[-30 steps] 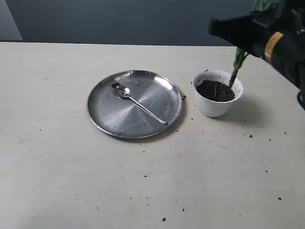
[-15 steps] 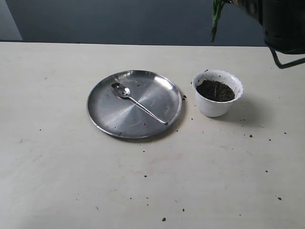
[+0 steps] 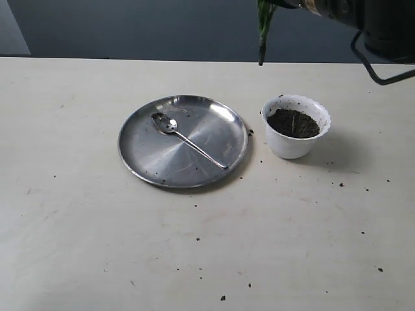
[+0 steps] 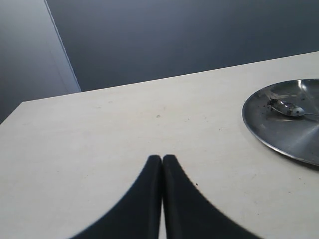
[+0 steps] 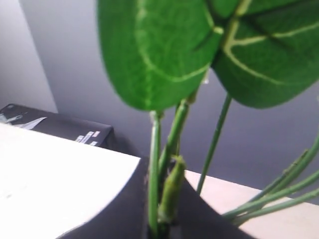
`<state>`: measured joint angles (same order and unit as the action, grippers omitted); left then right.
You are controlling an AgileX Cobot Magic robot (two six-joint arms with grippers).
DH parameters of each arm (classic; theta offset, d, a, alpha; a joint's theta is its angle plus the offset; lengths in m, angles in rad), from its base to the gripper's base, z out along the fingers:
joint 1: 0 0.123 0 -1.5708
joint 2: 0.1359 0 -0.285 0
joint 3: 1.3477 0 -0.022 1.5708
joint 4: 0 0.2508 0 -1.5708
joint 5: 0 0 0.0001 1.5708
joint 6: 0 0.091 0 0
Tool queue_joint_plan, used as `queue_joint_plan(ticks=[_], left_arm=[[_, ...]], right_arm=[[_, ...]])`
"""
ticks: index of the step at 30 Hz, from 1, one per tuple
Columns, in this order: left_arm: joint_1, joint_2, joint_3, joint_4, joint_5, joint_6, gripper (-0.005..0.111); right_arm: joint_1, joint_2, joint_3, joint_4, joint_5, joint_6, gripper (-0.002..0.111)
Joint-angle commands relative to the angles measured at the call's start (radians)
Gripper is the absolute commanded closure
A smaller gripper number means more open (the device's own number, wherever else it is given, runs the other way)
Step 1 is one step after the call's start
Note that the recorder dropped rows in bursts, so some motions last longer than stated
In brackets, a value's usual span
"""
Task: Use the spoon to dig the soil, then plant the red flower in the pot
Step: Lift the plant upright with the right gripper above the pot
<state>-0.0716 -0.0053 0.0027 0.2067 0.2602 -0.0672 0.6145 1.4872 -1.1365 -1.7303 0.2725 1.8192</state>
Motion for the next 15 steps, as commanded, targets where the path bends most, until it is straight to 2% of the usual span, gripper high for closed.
queue_joint_plan(ticks=[1, 5, 6, 7, 15], left_arm=[[-0.002, 0.005, -0.003, -0.004, -0.007, -0.001, 0.105], [-0.002, 0.005, -0.003, -0.004, -0.007, -0.001, 0.105], [-0.002, 0.005, -0.003, -0.004, -0.007, -0.001, 0.105], [-0.002, 0.005, -0.003, -0.004, -0.007, -0.001, 0.105], [-0.002, 0.005, -0.003, -0.004, -0.007, -0.001, 0.105]], right_arm=[[-0.055, 0.017, -0.066, 0.268, -0.195, -0.359, 0.109], [-0.129, 0.047, -0.056, 1.043, -0.44, -1.116, 0.109], [-0.141, 0.059, -0.045, 1.173, -0.492, -1.231, 0.109], [-0.148, 0.07, -0.045, 1.229, -0.5, -1.277, 0.109], [-0.178, 0.141, -0.045, 1.22, -0.537, -1.289, 0.109]])
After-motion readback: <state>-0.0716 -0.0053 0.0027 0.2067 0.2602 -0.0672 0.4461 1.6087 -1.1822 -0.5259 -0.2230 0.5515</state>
